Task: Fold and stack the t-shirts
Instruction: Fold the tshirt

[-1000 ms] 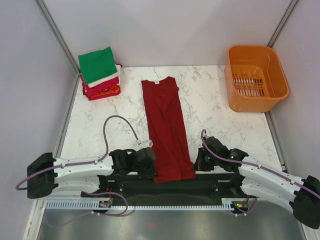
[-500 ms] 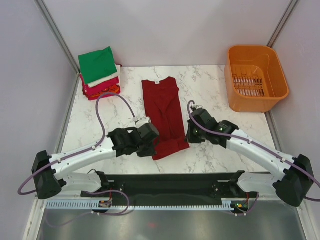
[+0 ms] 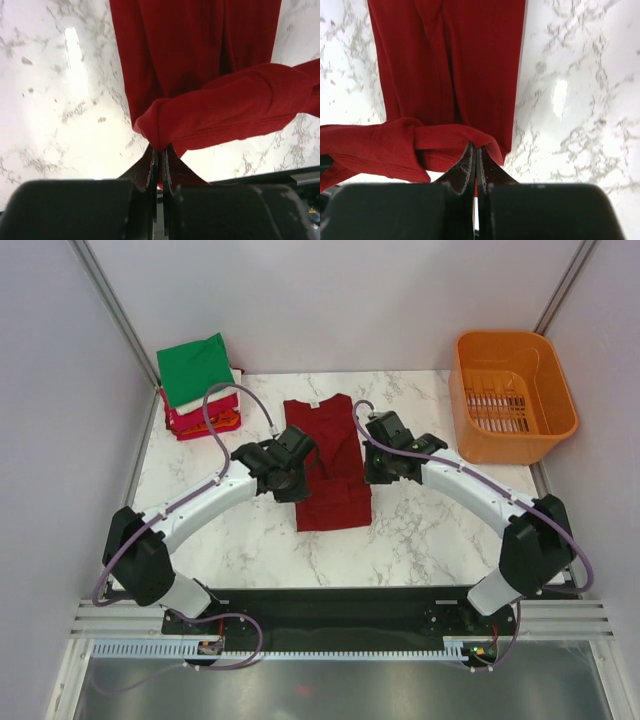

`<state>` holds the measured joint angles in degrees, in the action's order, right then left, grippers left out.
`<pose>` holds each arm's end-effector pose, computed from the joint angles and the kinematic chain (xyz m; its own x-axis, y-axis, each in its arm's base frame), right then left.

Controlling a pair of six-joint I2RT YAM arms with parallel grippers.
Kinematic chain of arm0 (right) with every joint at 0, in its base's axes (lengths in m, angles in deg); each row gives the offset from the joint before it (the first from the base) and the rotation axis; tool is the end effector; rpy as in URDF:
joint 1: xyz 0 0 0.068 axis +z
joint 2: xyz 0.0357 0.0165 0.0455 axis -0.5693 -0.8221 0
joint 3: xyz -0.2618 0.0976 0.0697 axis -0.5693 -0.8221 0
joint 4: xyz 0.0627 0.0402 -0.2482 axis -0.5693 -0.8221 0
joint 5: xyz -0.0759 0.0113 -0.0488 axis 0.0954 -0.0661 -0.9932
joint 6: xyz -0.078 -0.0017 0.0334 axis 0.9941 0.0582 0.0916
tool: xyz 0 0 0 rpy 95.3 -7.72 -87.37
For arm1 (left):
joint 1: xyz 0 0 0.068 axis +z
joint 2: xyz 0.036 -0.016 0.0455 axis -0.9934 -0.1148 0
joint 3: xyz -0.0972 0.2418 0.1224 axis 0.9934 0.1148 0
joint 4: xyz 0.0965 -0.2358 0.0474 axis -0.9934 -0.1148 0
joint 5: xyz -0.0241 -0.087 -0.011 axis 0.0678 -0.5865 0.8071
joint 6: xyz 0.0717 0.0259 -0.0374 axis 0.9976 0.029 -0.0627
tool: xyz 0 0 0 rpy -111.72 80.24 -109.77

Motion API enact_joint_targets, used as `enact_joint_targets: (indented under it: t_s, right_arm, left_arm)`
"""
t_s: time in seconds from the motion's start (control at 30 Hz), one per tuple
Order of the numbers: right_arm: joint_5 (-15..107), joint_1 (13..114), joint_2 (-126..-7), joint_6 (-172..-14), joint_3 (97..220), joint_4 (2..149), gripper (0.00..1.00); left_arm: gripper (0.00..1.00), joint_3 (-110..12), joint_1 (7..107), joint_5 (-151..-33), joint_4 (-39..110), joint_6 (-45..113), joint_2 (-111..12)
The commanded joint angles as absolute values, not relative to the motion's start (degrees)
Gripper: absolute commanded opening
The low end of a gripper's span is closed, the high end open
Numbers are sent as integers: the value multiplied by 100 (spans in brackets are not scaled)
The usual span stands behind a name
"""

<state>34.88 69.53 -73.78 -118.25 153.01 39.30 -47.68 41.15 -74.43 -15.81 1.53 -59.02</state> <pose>0.2863 0.1943 0.2534 -0.8578 0.0461 -0.5119 -0.1088 0.9571 0.2685 0.2389 -0.2005 0.2583 -0.8987 -0.1022 -0.4265 -0.0151 0.9791 -0.2028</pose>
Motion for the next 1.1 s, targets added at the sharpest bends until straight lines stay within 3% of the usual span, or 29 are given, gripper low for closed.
enact_joint_targets:
  t_s: [0.0, 0.23, 0.27, 0.3, 0.33, 0.37, 0.4, 0.47, 0.53, 0.67, 0.83, 0.9, 1.0, 1.03, 1.07]
  right_arm:
    - [3408, 6696, -7765, -11465, 15844, 4017, 0]
    - [3575, 6459, -9283, -11254, 17107, 3947, 0]
    - [3514, 6424, -9478, -11237, 17311, 3894, 2]
    - [3461, 6362, -9654, -11210, 17513, 3729, 10]
    - [3400, 6327, -9978, -11193, 17837, 3709, 24]
    - [3278, 6257, -10129, -11184, 18005, 3657, 67]
    - [3172, 6204, -10418, -11219, 18373, 3622, 85]
    - [2925, 6038, -10674, -11315, 18761, 3421, 93]
    - [2724, 5967, -10860, -11420, 19263, 3209, 96]
    - [2468, 5957, -10378, -11421, 19089, 3234, 95]
    - [3195, 6054, -9077, -11342, 17280, 4270, 82]
    - [3758, 6080, -8962, -11333, 16858, 4333, 78]
    - [4162, 6229, -8901, -11368, 16270, 4394, 56]
    - [4268, 6273, -8874, -11377, 16136, 4551, 39]
    - [4374, 6352, -8865, -11421, 16013, 4623, 34]
  left_arm:
    - [2, -5153, 4551, -7485, -1688, 863, -6262]
    - [2, -6032, 5149, -7696, -1556, 1698, -7423]
    - [8, -6129, 5246, -7705, -1538, 1846, -7581]
    - [17, -6338, 5438, -7748, -1460, 1952, -7730]
    - [31, -6480, 5536, -7792, -1442, 2049, -8106]
    - [54, -6629, 5781, -7862, -1441, 2163, -8301]
    - [70, -6918, 5905, -7915, -1424, 2173, -8486]
    - [99, -7409, 6299, -8187, -1459, 2234, -8979]
    - [100, -7666, 6485, -8363, -1442, 2182, -9068]
    - [100, -8168, 6539, -8162, -1582, 2357, -8718]
    - [93, -7388, 6504, -8240, -1469, 2173, -7988]
    - [76, -6835, 6399, -8311, -1363, 2155, -7715]
    - [56, -6107, 6179, -8346, -1170, 2059, -7391]
    - [48, -5920, 6118, -8364, -1099, 1954, -7311]
    - [43, -5553, 6047, -8468, -933, 1892, -7232]
